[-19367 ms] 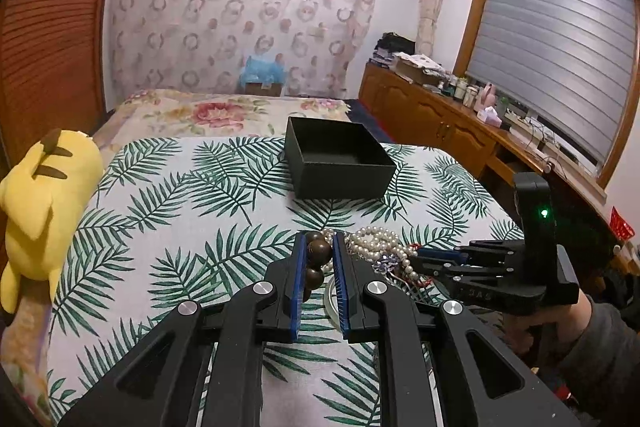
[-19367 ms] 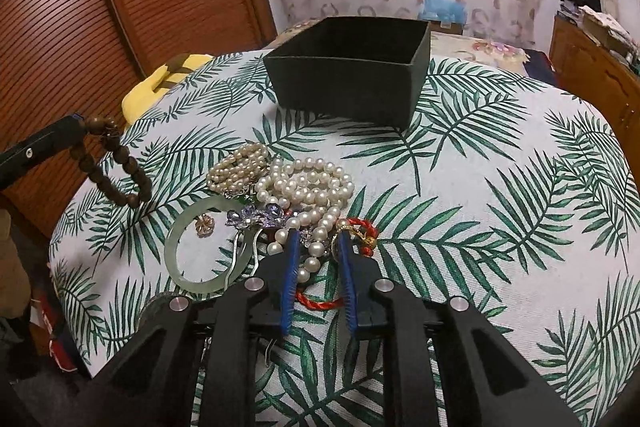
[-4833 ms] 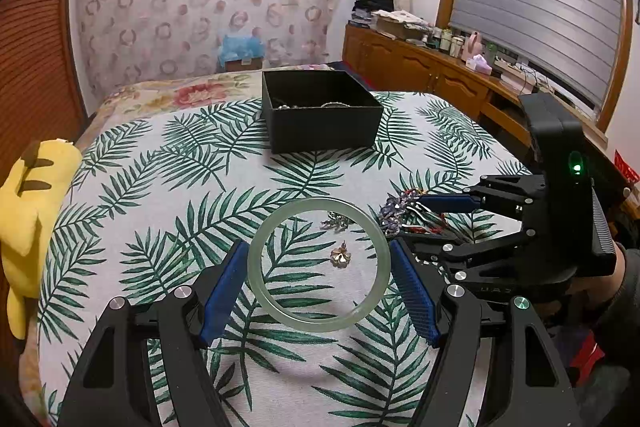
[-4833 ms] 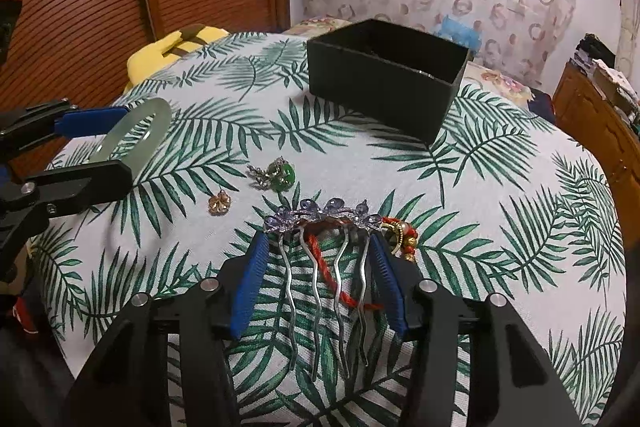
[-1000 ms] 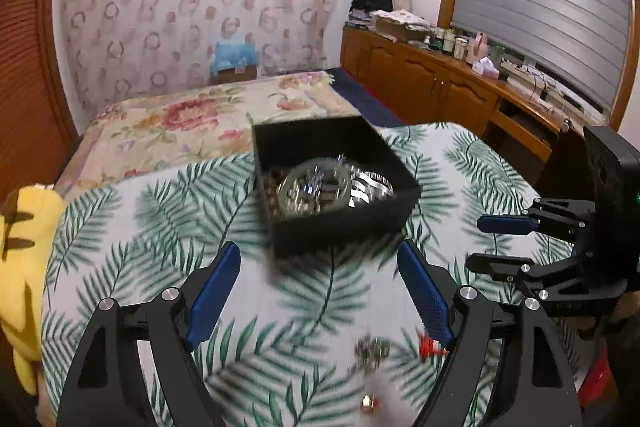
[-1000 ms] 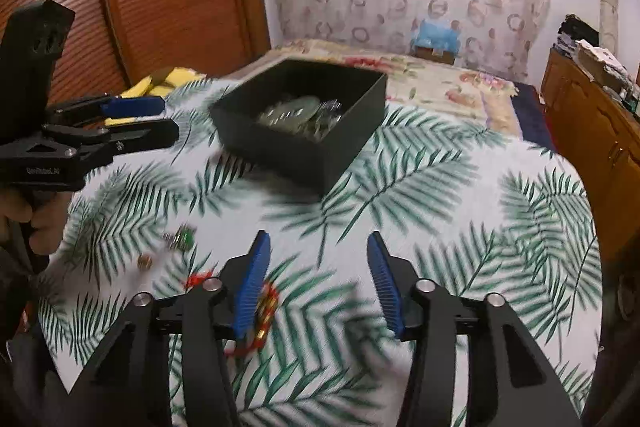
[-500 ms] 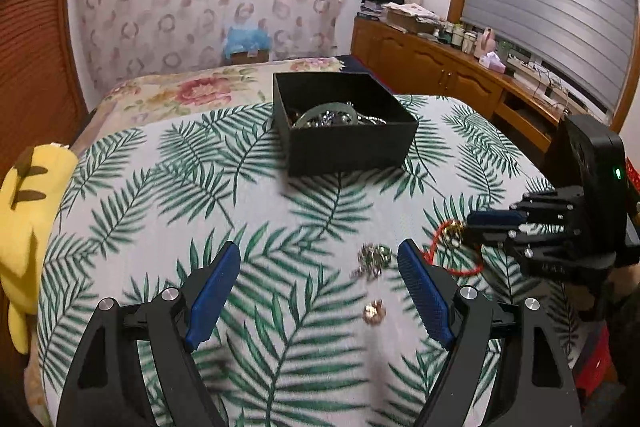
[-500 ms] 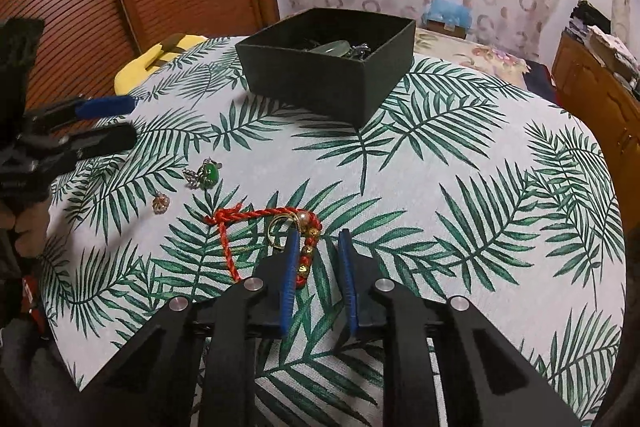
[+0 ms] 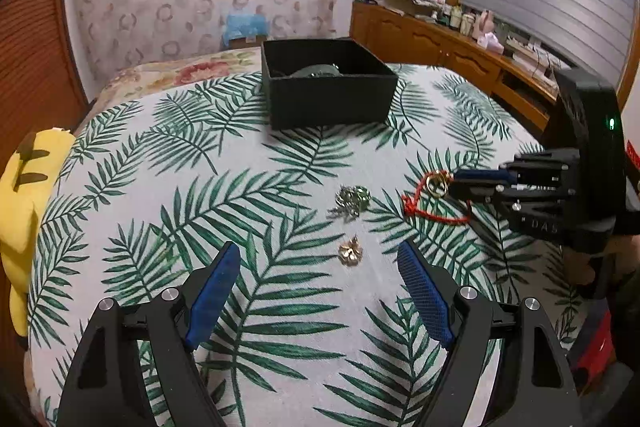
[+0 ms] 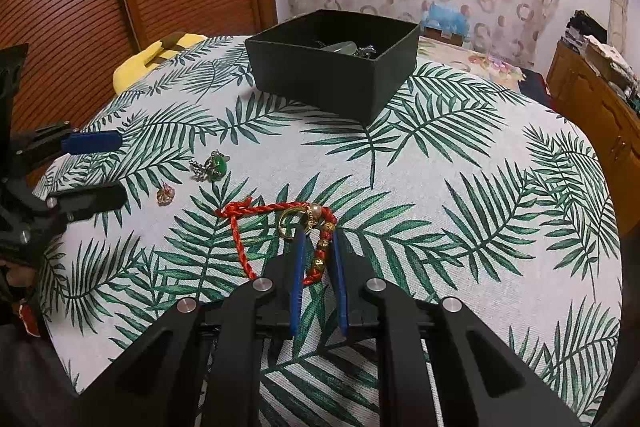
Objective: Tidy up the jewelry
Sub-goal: 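Move both tools back to the remaining jewelry, right tool onto the red string bracelet, then grasp the red bracelet with the right tool while the left tool grasps the green ring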
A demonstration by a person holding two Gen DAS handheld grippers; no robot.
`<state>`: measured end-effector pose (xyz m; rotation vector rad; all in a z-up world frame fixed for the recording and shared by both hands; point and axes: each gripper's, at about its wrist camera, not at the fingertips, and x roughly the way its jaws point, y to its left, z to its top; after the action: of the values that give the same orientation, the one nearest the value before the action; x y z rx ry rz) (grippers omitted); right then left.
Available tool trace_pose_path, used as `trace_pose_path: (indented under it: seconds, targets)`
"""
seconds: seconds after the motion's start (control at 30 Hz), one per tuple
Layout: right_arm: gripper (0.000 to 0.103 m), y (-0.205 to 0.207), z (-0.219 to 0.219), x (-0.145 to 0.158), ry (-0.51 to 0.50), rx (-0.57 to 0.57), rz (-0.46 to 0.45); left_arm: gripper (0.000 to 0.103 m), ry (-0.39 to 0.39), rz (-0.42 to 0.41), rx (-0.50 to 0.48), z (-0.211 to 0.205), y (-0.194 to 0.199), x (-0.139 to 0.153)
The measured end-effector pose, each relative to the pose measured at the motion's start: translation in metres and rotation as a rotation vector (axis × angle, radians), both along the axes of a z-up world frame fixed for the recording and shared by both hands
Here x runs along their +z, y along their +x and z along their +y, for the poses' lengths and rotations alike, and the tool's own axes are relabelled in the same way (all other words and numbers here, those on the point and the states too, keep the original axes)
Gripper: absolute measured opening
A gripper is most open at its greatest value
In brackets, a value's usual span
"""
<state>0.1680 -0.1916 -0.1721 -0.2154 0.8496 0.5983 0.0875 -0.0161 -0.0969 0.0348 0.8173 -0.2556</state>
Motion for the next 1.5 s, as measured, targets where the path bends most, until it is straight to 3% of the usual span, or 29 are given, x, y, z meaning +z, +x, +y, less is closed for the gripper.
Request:
trace_pose_path:
  seconds: [0.13, 0.3, 0.53, 0.63, 0.8, 0.93, 1.03, 1.43, 1.5]
  targets:
    - [0.015, 0.000, 0.000, 0.000, 0.003, 0.000, 0.000, 0.076, 0.008, 0.011, -0.015, -0.005, 0.001, -0.003]
    - [0.015, 0.000, 0.000, 0.000, 0.004, 0.000, 0.001, 0.065, 0.011, 0.042, -0.028, -0.011, 0.010, -0.011]
    - [0.015, 0.000, 0.000, 0.000, -0.003, 0.000, -0.004, 0.065, 0.027, 0.043, -0.050, -0.022, 0.034, -0.010]
    - [0.015, -0.001, 0.001, 0.000, -0.006, -0.001, -0.007, 0.060, 0.039, 0.049, -0.063, -0.027, 0.045, -0.012]
    - [0.015, -0.001, 0.001, 0.000, -0.006, -0.001, -0.007, 0.038, 0.038, 0.067, -0.091, -0.034, 0.058, -0.017]
    - [0.015, -0.001, 0.001, 0.000, -0.007, -0.001, -0.008, 0.033, 0.052, 0.062, -0.098, -0.037, 0.061, -0.019]
    - [0.015, -0.002, 0.001, 0.000, -0.007, -0.001, -0.008, 0.017, 0.042, 0.059, -0.097, -0.035, 0.062, -0.018]
    - [0.015, -0.002, 0.003, 0.000, -0.022, -0.002, -0.017, 0.016, 0.003, -0.033, -0.058, -0.021, 0.050, 0.011]
    - [0.011, -0.003, 0.005, 0.000, -0.040, -0.003, -0.028, 0.016, -0.005, -0.052, -0.055, -0.020, 0.048, 0.019]
